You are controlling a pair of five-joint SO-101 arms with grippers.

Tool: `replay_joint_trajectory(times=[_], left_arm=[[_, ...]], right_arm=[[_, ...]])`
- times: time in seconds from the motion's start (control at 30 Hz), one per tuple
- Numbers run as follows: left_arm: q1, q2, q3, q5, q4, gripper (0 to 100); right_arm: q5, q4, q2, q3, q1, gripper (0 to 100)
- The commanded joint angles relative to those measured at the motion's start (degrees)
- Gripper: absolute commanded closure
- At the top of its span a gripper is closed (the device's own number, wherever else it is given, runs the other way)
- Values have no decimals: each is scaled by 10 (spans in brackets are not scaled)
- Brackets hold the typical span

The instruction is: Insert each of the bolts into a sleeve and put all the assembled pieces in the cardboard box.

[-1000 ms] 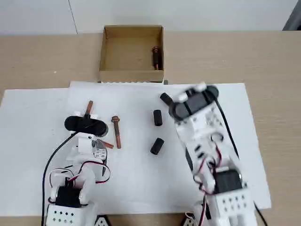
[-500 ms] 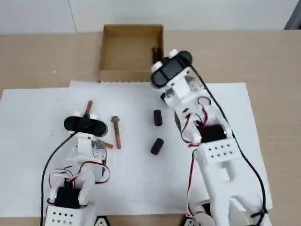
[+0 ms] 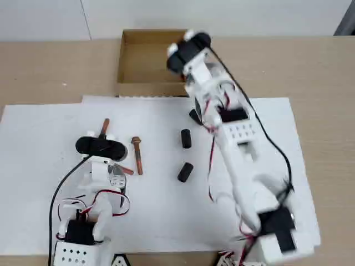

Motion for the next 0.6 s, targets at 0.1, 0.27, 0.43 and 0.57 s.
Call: replay_joint_trajectory(times=[0.1,0.27,0.43,0.57], left_arm=[[-2,-6,-3,-2,-7,994],[-2,-6,-3,-1,-7,994],[-2,-6,-3,0,-7,994],[-2,-6,-3,0,-7,994]], right_arm=[[-8,7,145,-219,-7,995],[-4,7,255,-331,-25,995],[58,7,353,-410,-38,990],[61,7,391,-445,-41,946]])
